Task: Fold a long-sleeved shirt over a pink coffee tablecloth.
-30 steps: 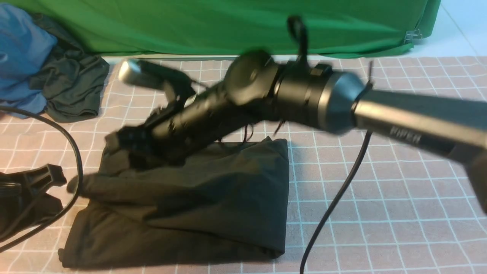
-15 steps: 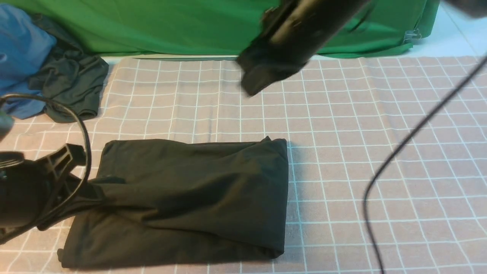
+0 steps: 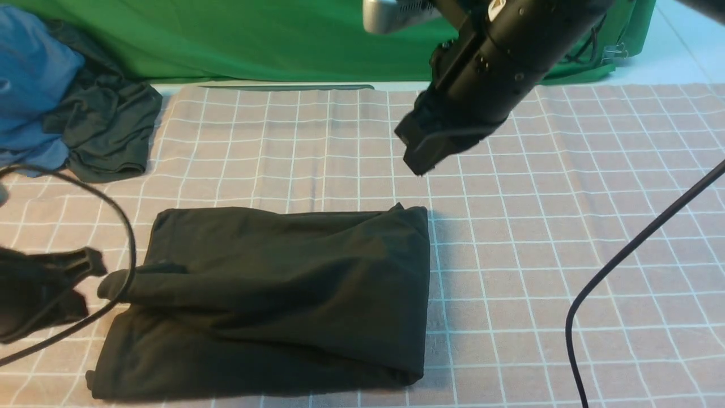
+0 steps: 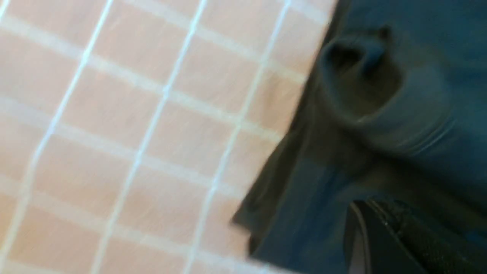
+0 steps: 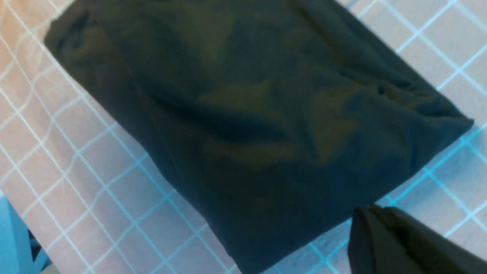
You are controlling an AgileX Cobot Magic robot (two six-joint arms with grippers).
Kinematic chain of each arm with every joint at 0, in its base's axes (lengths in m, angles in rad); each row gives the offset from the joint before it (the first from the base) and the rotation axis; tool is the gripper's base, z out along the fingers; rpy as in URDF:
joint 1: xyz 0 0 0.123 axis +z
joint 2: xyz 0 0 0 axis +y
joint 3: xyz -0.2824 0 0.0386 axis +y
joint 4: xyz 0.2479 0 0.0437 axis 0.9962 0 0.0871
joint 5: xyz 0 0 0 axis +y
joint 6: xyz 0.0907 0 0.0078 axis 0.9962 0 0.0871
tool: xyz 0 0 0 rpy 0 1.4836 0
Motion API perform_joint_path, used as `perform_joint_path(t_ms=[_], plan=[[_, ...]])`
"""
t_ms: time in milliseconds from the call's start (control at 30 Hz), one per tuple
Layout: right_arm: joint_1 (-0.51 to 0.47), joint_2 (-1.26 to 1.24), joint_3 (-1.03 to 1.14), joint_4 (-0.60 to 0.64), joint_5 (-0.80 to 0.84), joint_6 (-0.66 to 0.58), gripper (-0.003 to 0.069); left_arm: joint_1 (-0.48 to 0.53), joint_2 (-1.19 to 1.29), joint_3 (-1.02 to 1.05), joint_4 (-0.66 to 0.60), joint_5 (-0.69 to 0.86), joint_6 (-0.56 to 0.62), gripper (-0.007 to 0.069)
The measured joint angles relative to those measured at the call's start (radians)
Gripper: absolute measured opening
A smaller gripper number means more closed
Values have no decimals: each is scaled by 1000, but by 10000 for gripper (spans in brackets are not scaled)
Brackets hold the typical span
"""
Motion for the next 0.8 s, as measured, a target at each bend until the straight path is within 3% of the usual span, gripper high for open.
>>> perform_joint_path(t_ms=[200,533,800], plan=[[0,0,8,4,-16,0,38,0,155,0,-290,-22,212,70],[0,0,8,31,-22,0,38,0,390,-51,-411,-265,228,71],[0,0,8,46,-28,-1,38,0,441,-169,-392,-263,178,87]])
